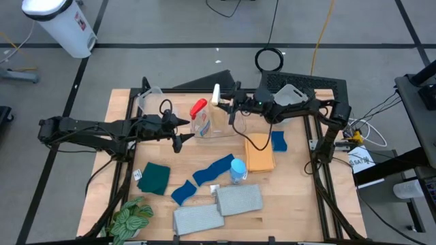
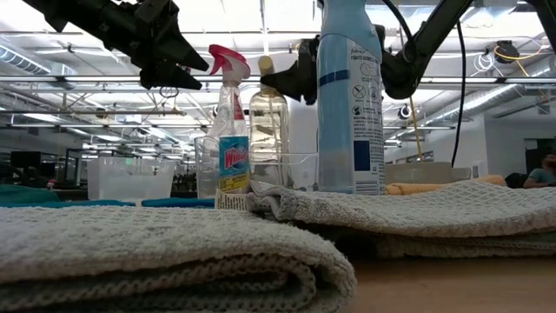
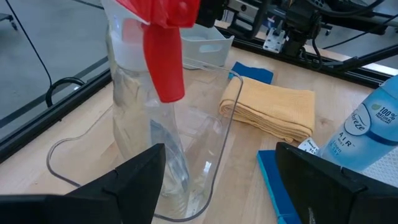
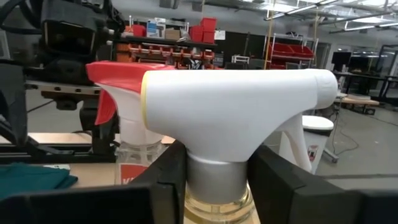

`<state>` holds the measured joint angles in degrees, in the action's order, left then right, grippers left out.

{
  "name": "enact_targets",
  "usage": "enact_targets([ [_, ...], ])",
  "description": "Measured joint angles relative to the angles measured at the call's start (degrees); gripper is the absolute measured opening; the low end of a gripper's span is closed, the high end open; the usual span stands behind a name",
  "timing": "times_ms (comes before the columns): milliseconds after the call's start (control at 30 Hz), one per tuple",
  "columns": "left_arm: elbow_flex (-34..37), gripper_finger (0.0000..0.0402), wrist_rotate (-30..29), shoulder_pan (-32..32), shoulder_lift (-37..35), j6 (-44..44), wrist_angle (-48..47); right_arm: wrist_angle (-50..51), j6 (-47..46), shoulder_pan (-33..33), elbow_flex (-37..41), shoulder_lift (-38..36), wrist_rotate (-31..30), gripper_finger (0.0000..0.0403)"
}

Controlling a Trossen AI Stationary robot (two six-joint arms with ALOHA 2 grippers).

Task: Pick & Place Kitchen Items
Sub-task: Put the yellow sprayer bottle into the transparent bin

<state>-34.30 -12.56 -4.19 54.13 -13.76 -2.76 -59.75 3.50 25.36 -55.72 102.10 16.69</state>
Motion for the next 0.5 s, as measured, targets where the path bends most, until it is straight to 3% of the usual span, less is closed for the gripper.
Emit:
enact_targets([
  [500,0.0,0.0308,0.0,0.0,0.0,0.0,0.0,1.5,0.2,0.0,0.0,-0.1,-0.1,0.0108],
])
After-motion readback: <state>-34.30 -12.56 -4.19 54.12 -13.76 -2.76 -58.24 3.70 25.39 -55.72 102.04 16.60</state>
